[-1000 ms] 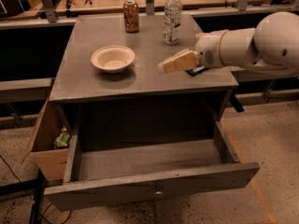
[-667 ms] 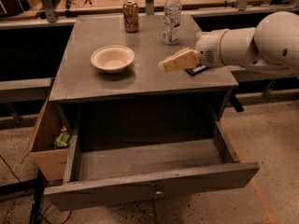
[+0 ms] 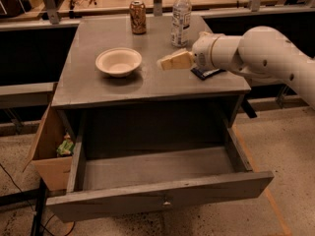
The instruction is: Place orange can into top drawer
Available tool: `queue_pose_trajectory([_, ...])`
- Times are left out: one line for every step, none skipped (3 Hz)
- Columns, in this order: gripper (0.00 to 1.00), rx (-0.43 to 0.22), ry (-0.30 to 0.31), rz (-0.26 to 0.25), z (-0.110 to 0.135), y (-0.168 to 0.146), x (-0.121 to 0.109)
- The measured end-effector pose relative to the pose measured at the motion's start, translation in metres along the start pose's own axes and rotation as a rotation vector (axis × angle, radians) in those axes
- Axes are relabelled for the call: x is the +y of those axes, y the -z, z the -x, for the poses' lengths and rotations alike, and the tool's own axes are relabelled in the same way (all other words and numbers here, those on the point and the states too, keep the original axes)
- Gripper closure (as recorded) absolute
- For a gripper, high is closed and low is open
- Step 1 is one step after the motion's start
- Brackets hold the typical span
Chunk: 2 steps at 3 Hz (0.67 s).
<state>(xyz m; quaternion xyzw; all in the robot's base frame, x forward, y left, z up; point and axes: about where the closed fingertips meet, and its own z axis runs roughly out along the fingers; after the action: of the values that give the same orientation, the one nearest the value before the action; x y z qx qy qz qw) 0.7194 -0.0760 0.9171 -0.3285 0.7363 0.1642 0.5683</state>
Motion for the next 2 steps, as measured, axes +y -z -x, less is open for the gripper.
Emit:
queue_pose_trajectory([0.0,-0.043,0.005,-0.012,0.004,-0.042,-0.015])
queue_pose_trajectory([0.0,-0.097,0.004,0.018,0.015,-0.082,-0.023])
